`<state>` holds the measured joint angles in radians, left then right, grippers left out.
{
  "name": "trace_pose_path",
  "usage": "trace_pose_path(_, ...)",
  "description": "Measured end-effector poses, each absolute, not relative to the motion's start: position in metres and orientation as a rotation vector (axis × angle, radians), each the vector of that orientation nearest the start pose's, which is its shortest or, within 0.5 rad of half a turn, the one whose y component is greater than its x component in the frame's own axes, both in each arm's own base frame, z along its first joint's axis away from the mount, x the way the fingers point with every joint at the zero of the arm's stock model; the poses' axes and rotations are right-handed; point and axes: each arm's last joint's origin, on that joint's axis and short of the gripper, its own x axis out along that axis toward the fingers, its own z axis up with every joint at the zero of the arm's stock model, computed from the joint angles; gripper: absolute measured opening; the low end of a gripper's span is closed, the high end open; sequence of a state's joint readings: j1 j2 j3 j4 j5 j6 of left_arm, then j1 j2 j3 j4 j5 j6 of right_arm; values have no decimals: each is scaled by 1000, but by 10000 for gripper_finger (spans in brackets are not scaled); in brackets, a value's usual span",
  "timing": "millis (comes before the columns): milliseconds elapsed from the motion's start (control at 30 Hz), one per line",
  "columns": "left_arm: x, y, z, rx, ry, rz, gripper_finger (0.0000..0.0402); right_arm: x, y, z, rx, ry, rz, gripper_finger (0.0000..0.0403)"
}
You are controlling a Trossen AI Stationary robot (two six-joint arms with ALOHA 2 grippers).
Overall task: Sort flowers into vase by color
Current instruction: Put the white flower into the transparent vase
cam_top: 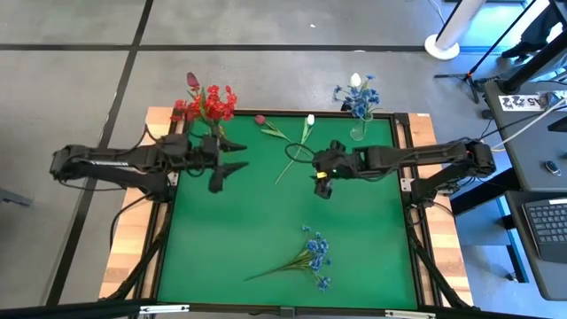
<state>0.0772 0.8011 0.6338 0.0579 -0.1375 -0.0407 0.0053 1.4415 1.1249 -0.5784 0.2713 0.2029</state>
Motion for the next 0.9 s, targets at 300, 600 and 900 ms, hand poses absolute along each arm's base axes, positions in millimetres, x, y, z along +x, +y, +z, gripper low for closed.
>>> trace_pose_path(300,209,-9,273,-54,277,92,229,294,-5,262,105,952,-339,264)
trace_pose_path(600,228,-57,238,-43,446,-33,229,285,14,240,179,1025,-302,264)
trace_pose_path(900,232,-74,224,-20,445,197,229,284,36,216,263,812,-495,264)
